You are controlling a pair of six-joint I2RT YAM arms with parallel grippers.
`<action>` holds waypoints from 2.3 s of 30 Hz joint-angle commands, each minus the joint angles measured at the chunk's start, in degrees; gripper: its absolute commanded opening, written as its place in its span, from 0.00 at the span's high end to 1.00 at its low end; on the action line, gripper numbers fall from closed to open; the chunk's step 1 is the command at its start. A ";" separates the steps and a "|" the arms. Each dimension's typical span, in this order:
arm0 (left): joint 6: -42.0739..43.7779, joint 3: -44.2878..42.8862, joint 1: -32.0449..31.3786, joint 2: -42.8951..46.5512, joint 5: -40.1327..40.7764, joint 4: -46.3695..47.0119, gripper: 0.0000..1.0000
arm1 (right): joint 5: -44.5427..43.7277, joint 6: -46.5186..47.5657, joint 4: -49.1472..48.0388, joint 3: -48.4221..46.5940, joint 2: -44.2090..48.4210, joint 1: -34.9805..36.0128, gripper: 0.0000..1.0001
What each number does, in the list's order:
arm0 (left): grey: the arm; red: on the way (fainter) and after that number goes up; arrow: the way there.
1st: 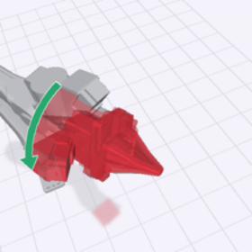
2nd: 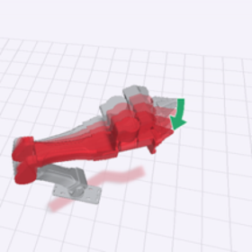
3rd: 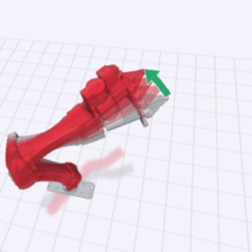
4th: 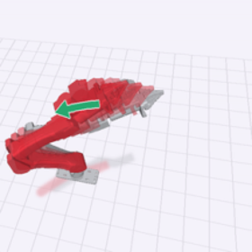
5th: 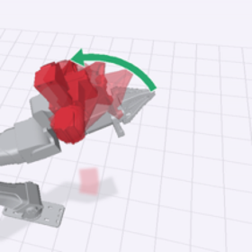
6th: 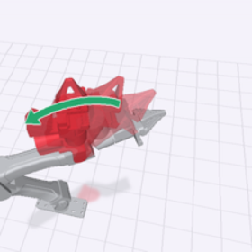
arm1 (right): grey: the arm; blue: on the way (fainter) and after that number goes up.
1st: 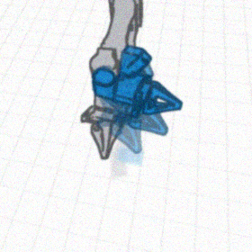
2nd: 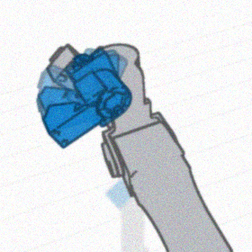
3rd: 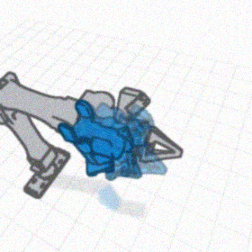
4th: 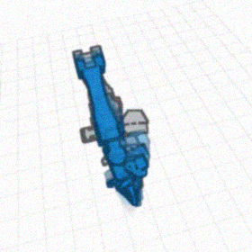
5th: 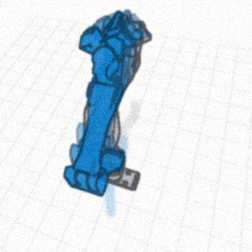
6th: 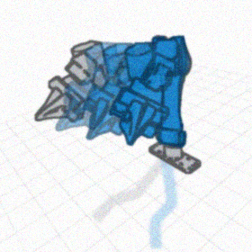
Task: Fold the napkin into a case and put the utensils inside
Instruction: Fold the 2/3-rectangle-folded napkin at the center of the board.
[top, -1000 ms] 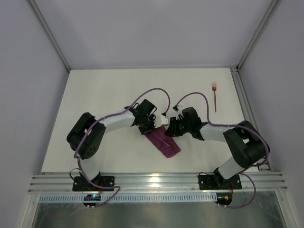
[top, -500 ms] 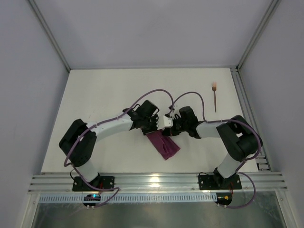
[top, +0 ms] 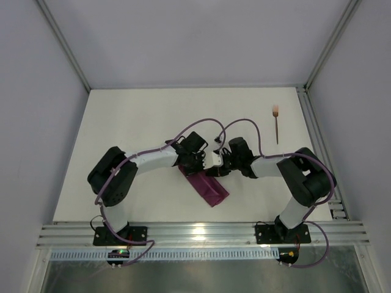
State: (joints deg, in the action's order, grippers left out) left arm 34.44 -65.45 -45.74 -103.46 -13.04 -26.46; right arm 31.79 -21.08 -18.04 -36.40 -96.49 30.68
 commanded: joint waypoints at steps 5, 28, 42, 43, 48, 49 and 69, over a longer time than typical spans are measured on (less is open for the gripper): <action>-2.18 -1.96 0.03 -2.18 0.20 1.41 0.92 | 2.93 0.16 -0.16 -1.83 2.17 0.35 0.78; -3.67 -2.58 0.12 -4.03 -1.73 -0.35 0.93 | -9.99 -4.23 15.14 -1.39 12.64 -0.88 0.56; -5.69 -3.63 0.30 -4.12 -4.98 -0.17 0.92 | -16.92 -5.81 16.63 1.25 7.27 -1.50 0.56; -5.70 -3.54 0.30 -4.03 -4.98 -0.17 0.92 | -18.33 -6.07 17.16 1.51 8.06 -1.41 0.56; -5.52 -3.37 0.38 -4.38 -5.07 0.00 0.92 | -29.39 -4.42 25.15 0.99 13.42 -1.41 0.55; -5.52 -3.37 0.38 -4.47 -5.07 0.00 0.92 | -30.55 -3.80 26.38 0.72 14.91 -1.50 0.54; -6.13 -3.37 0.38 -2.71 -4.80 -0.61 0.92 | -11.93 -6.25 8.99 17.15 27.67 -1.41 0.60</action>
State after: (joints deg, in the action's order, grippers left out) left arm 28.91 -68.25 -45.39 -106.76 -17.61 -25.54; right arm 17.78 -26.41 -2.83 -19.77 -67.70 29.23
